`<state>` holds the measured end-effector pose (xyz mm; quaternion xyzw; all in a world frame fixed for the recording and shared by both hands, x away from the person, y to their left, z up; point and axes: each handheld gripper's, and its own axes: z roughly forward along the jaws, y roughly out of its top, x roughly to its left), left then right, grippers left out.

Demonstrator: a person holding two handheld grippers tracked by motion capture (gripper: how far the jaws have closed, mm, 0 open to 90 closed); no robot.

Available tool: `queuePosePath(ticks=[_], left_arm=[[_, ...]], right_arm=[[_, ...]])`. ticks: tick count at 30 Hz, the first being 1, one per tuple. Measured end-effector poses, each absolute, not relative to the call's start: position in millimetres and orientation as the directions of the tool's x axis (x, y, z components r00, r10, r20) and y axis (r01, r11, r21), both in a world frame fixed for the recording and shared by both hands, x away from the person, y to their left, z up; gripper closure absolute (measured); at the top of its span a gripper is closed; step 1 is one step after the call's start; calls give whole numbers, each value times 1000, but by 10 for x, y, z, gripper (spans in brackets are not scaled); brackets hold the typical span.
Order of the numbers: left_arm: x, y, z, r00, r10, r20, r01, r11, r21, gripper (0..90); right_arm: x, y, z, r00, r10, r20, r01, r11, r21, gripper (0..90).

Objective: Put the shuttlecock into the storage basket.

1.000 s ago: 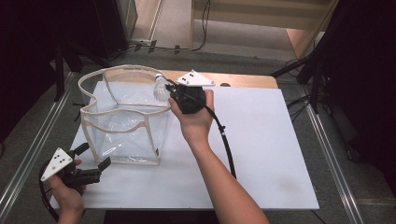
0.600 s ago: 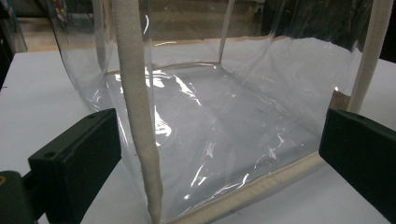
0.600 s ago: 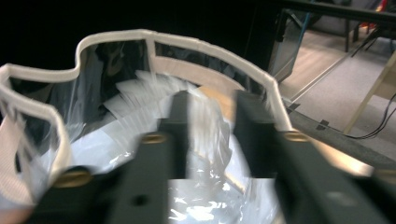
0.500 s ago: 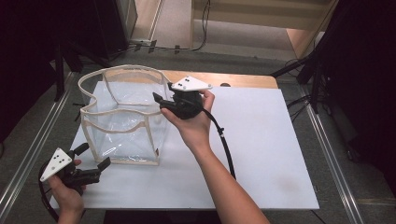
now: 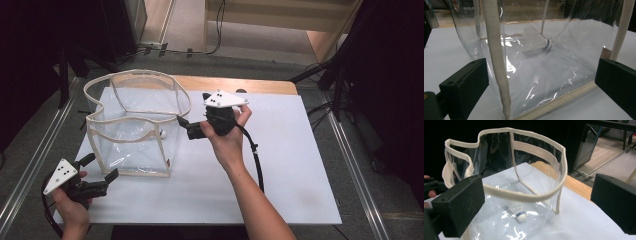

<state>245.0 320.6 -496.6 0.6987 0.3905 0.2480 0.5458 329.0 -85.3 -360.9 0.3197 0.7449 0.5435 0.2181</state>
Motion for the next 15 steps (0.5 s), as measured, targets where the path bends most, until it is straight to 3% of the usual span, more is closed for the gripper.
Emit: queuePosePath(ticks=[15], left_arm=[[2449, 3209, -4965, 571, 817, -79, 275, -100, 956, 0]], right_arm=[[3203, -1167, -3809, -674, 738, 27, 258, 200, 945, 0]])
